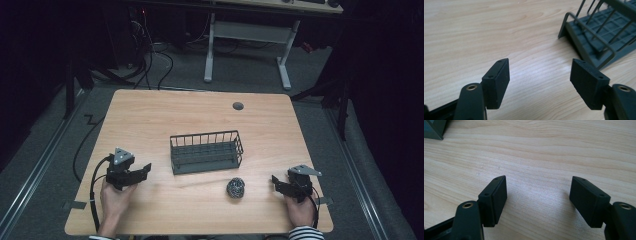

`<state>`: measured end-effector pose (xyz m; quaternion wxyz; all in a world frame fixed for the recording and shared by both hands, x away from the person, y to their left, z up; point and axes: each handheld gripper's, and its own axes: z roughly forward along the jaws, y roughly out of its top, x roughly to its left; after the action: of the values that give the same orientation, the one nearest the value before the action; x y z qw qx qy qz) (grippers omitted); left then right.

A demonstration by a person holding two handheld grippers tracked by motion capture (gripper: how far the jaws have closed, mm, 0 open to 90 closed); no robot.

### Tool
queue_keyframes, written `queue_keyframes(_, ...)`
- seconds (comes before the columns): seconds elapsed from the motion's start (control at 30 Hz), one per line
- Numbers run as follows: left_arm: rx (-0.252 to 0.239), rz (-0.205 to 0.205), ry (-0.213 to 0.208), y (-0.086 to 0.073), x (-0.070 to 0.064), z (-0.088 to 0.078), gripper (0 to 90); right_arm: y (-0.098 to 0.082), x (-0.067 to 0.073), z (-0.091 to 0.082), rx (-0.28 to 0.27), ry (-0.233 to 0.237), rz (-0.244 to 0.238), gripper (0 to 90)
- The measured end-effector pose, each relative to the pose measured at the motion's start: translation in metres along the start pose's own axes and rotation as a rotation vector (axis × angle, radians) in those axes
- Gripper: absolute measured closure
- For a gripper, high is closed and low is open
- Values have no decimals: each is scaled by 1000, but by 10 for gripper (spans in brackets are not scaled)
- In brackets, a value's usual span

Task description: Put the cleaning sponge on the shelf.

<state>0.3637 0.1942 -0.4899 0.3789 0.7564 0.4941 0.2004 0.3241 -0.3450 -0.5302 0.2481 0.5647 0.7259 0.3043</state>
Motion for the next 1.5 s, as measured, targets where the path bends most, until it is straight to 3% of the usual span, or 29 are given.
queue_keyframes(0.43, 52, -26, 70, -24, 11, 15, 319, 0, 0, 0, 0, 0, 0, 303)
queue_keyframes(0.83, 67, -33, 124, -31, 16, 24, 316, 0, 0, 0, -2, 2, -4, 304)
queue_keyframes(1.5, 42, -32, 135, -36, 17, 28, 304, 1, 0, 1, 1, 6, -5, 291)
